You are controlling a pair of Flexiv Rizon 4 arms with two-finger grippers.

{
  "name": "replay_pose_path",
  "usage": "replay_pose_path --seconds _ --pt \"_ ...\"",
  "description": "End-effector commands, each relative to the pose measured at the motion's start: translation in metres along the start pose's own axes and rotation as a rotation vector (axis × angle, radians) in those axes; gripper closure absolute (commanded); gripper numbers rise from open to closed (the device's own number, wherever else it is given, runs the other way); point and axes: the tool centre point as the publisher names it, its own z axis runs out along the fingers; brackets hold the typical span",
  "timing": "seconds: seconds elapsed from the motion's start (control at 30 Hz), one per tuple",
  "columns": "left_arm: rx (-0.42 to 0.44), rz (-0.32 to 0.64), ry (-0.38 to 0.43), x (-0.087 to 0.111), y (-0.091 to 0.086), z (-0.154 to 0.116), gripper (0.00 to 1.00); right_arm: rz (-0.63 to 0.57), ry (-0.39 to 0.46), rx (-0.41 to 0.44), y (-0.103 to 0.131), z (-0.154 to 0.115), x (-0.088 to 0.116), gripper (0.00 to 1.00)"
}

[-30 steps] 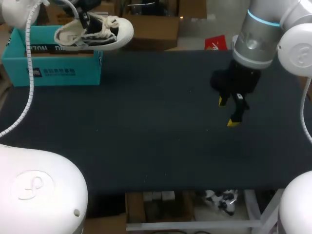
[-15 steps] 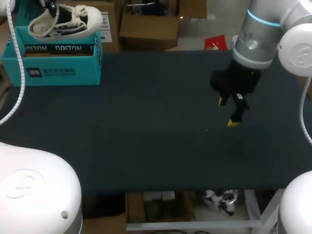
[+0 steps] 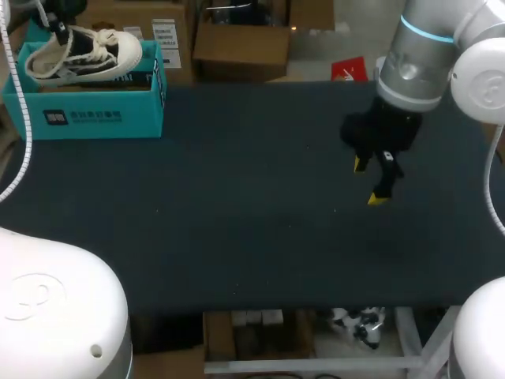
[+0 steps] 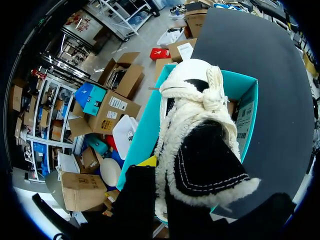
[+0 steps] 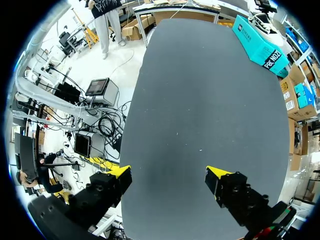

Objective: Open the shoe tongue, take the insole out of the shoe, put the insole back into the shoe, and pack the shoe into the shoebox

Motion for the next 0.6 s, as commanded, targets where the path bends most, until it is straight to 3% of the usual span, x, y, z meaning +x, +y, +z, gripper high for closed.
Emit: replay_pose_path --seconds 0.03,0.6 --pt "-0.01 0.004 0.004 0.0 0.003 0.02 1.0 0.0 0.003 0.002 0.0 -0.001 -0.001 0.0" --pt "-0.094 0.11 0.086 0.022 0.02 0.068 1.0 0.0 0.003 0.002 0.0 -0.001 -0.001 0.0"
